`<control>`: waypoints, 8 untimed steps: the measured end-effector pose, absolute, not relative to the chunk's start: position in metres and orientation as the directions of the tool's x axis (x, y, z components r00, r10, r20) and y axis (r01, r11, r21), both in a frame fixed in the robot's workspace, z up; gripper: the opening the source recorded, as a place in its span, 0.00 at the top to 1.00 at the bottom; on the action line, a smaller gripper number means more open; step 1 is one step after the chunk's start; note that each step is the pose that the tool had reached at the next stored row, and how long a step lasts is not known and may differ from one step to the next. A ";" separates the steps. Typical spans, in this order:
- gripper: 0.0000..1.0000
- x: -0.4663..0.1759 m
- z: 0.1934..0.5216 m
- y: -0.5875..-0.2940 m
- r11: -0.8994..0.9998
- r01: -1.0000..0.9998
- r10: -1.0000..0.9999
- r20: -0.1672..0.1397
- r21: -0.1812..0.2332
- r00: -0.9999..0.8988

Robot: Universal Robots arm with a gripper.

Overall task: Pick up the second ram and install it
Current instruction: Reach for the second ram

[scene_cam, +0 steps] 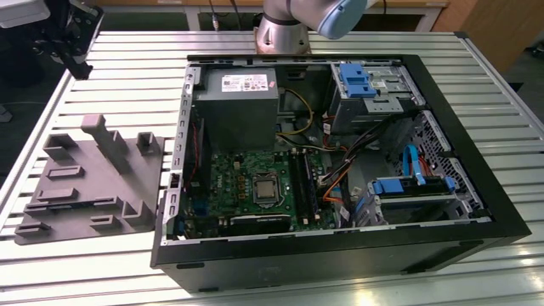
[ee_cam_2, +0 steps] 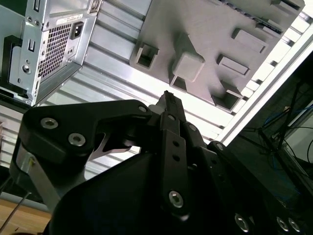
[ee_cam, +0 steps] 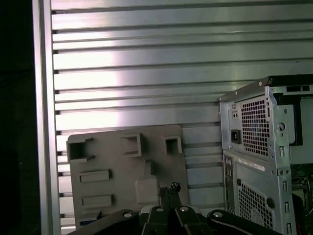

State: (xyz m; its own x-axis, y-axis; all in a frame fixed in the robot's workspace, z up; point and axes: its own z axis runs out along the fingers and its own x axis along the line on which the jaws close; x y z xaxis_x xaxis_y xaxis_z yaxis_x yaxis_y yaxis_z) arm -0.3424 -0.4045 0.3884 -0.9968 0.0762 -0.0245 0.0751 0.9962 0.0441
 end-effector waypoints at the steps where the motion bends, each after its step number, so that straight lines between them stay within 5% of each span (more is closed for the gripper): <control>1: 0.89 -0.343 0.388 -0.405 0.996 0.075 0.076 -0.024 0.044 -0.997; 8: 0.89 -0.345 0.386 -0.406 0.996 0.075 0.076 -0.025 0.043 -0.997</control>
